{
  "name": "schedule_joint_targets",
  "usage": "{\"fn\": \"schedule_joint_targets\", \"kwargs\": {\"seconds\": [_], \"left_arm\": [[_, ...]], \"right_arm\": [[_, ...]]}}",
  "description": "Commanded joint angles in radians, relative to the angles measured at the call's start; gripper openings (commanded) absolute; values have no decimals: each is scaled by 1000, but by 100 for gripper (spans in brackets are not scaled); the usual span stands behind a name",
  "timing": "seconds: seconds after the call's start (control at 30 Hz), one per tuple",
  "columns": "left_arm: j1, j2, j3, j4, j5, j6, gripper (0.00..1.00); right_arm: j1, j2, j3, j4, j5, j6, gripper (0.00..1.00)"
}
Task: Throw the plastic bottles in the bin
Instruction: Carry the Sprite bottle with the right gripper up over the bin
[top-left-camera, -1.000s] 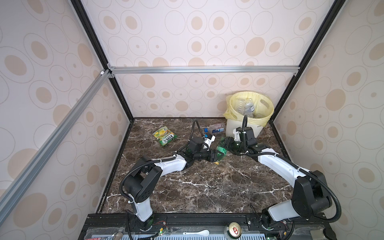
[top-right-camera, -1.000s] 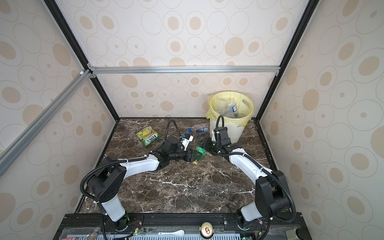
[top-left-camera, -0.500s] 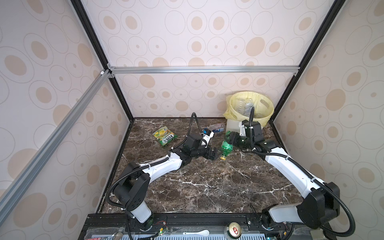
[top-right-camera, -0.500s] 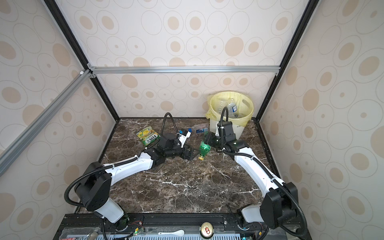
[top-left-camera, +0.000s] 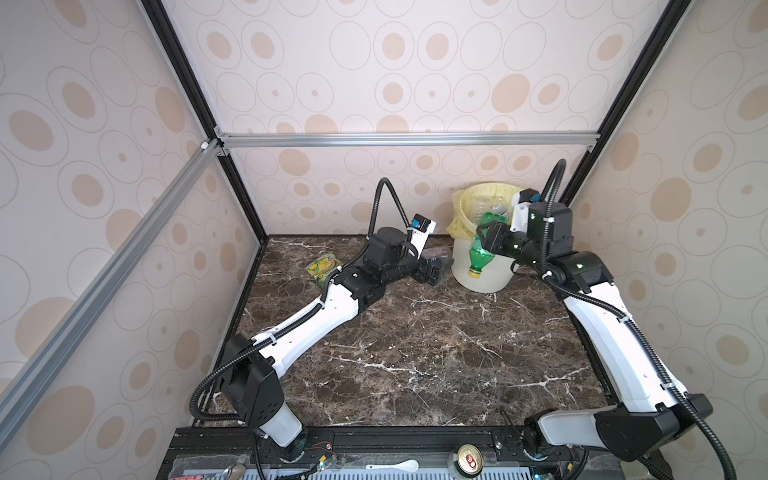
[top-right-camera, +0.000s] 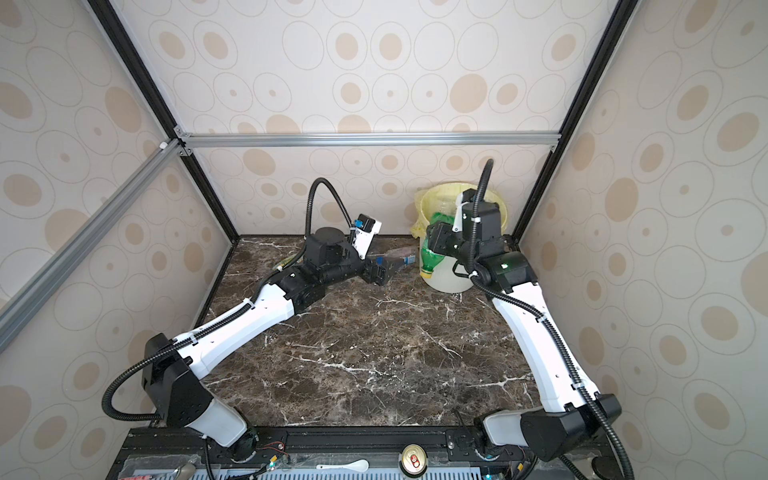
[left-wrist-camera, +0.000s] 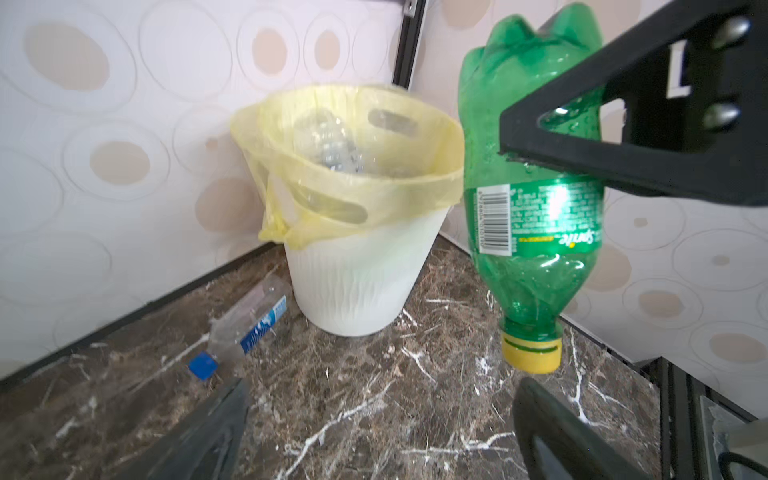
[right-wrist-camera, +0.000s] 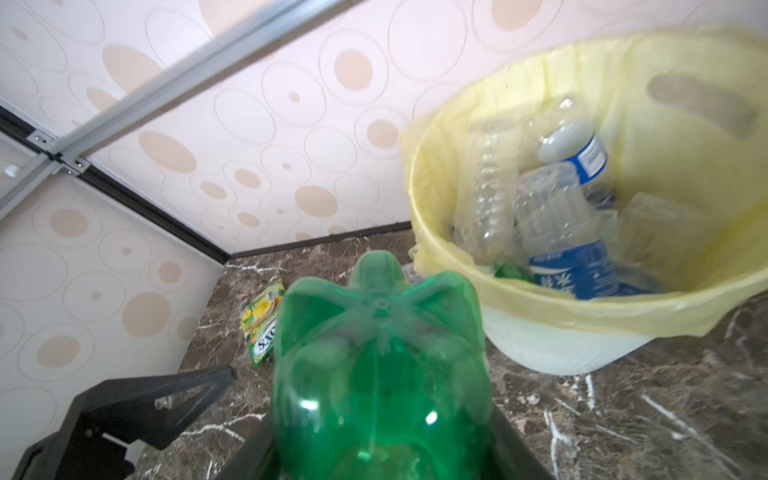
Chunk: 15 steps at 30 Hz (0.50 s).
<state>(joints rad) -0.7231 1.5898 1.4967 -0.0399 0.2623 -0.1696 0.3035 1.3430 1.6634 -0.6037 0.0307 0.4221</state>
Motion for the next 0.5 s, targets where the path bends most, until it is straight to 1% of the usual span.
{"fn": "schedule_joint_targets", "kwargs": {"seconds": [0.0, 0.2, 0.27, 0.33, 0.43, 0.47], "left_arm": [[-14, 22, 88, 14, -1, 62, 99], [-42, 92, 236, -2, 13, 92, 99], [-50, 103, 264, -6, 14, 101, 99], [-55, 106, 269, -3, 13, 108, 99], [-57, 105, 258, 1, 3, 117, 99], [-56, 107, 254, -1, -2, 120, 99]], "right_arm": [[-16, 9, 102, -40, 84, -83, 49], [-18, 32, 286, -41, 170, -169, 49], [-17, 38, 335, -33, 185, -188, 49], [-19, 52, 372, -20, 201, -210, 49], [-19, 112, 416, -1, 249, -245, 49], [-63, 152, 437, -1, 244, -244, 49]]}}
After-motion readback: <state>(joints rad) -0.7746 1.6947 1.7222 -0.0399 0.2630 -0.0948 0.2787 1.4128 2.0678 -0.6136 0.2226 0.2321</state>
